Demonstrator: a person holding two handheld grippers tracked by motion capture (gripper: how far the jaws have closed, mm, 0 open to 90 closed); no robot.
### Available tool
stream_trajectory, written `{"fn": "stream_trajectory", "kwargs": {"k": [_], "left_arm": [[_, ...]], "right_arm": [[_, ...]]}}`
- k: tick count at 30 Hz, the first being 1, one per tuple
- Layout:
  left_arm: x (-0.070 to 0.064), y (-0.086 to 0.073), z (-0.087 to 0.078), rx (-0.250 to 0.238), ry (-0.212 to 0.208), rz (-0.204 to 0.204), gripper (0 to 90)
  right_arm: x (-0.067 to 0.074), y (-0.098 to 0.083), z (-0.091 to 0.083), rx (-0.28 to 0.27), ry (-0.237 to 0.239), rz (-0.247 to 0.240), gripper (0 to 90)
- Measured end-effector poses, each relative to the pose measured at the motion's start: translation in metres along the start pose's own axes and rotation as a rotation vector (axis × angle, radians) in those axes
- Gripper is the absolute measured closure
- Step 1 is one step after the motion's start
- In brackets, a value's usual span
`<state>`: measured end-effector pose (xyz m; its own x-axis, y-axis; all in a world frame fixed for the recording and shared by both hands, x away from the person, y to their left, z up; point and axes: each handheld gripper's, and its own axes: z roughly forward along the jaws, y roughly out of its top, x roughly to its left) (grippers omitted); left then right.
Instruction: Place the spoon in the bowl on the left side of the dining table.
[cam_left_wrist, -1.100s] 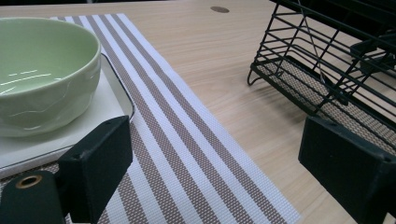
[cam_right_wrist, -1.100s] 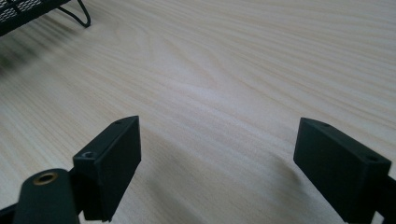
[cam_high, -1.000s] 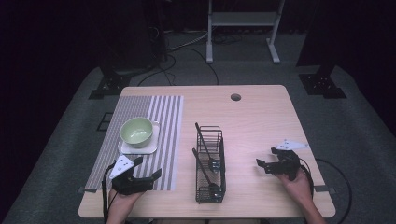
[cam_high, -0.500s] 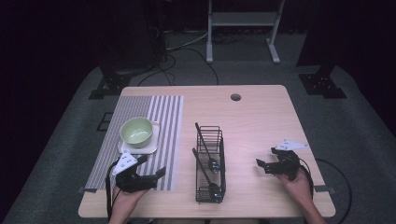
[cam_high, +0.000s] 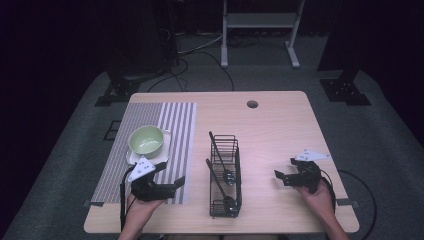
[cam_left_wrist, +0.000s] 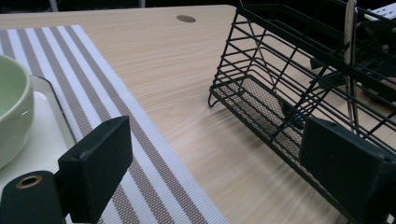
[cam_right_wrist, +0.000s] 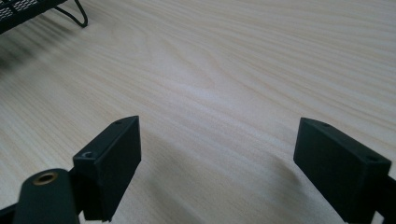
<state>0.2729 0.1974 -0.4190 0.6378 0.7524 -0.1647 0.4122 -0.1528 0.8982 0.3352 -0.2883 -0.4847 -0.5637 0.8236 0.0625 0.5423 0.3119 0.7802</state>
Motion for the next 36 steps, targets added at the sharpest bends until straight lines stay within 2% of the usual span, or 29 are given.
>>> {"fn": "stream_trajectory", "kwargs": {"k": [8,26,28,32,36], "left_arm": [[0.002,0.006,0.011,0.003,-0.017,-0.009,9.1],[0.005,0.023,0.021,-0.016,-0.054,-0.042,9.1],[0.005,0.025,0.023,-0.02,-0.056,-0.047,9.1],[0.003,0.027,0.025,-0.013,-0.039,-0.031,9.1],[0.004,0.029,0.028,-0.014,-0.04,-0.04,9.1]], "right_arm": [[0.0,0.0,0.0,-0.003,0.004,0.001,13.9],[0.0,0.0,0.0,-0.006,0.004,0.001,14.0],[-0.001,0.0,0.0,-0.006,0.003,0.001,14.0],[0.0,0.0,0.0,-0.004,0.004,-0.001,14.0],[0.0,0.0,0.0,-0.004,0.005,-0.001,14.0]]}}
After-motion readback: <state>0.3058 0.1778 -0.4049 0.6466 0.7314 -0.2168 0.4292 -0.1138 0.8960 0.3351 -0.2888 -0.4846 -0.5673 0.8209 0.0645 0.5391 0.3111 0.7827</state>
